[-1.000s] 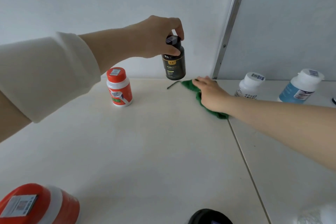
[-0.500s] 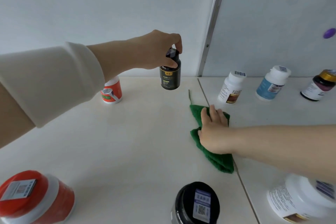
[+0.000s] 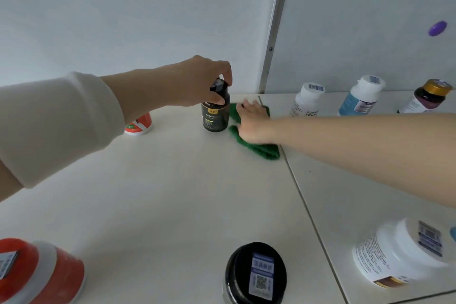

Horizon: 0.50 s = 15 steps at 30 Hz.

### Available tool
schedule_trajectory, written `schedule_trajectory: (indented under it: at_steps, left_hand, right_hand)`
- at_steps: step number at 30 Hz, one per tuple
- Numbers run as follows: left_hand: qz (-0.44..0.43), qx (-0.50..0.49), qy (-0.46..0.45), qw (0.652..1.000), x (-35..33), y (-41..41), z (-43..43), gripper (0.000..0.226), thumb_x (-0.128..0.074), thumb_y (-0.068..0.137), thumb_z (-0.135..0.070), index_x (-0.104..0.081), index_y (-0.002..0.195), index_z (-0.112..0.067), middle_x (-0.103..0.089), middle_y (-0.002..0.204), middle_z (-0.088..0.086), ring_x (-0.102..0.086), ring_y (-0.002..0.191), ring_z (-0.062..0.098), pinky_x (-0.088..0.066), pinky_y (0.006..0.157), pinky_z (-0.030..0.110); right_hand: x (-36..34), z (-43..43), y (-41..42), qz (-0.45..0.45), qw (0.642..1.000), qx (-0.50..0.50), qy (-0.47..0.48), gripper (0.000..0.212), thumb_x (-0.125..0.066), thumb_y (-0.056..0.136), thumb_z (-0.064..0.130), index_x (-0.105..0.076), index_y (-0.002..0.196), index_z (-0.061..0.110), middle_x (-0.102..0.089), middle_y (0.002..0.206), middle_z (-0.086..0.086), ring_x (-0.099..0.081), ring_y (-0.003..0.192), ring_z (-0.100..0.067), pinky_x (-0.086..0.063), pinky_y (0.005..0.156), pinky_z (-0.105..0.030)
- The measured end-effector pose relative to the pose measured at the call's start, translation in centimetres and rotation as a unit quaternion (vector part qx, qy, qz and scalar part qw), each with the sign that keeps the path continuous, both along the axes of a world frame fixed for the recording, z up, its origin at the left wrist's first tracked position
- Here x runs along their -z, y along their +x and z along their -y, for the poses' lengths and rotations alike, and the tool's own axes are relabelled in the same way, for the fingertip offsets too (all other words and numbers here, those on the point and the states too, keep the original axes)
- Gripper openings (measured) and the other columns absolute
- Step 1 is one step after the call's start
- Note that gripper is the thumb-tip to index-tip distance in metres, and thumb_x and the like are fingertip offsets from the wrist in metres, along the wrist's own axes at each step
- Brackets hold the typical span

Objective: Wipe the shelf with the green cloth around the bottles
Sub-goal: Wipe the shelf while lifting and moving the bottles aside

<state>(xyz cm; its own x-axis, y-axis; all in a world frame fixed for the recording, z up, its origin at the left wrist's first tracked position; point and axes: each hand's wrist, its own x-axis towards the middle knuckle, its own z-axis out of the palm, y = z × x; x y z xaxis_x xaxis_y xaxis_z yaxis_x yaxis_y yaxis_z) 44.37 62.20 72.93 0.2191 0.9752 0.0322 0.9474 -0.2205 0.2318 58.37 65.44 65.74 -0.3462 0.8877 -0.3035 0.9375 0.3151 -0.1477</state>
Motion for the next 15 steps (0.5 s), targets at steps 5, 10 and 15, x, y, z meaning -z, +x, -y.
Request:
schedule_trajectory:
  at_steps: [5,10,15]
  left_hand:
    - [-0.011,-0.023,0.002,1.000,0.4,-1.1,-0.3,0.034,-0.060,0.085,-0.026,-0.049,0.118,-0.024,-0.054,0.117,0.009,-0.047,0.093,0.024,-0.038,0.072,0.032]
    - [-0.014,-0.012,-0.004,1.000,1.1,-0.4,-0.3,0.034,-0.057,0.088,-0.022,-0.048,0.120,-0.020,-0.053,0.120,0.011,-0.049,0.105,0.028,-0.042,0.077,0.034]
    - [-0.009,-0.028,-0.007,1.000,0.8,-0.9,-0.9,0.033,-0.058,0.087,-0.021,-0.049,0.118,-0.018,-0.054,0.121,0.014,-0.049,0.095,0.028,-0.038,0.071,0.032]
  right_hand:
    - [-0.3,-2.2,-0.9,0.002,0.999,0.039,-0.012,0.060,-0.022,0.099,0.026,0.010,0.148,0.013,0.019,0.156,-0.005,0.017,0.144,-0.024,0.005,0.118,-0.040]
    - [-0.7,-0.1,0.2,0.019,0.997,0.067,-0.024,0.061,-0.021,0.100,0.030,0.012,0.147,0.013,0.024,0.155,-0.006,0.020,0.144,-0.023,0.006,0.117,-0.041]
    - [-0.9,4.5,1.3,0.032,0.995,0.084,-0.048,0.059,-0.019,0.101,0.029,0.013,0.147,0.011,0.024,0.155,-0.008,0.020,0.144,-0.024,0.006,0.117,-0.039]
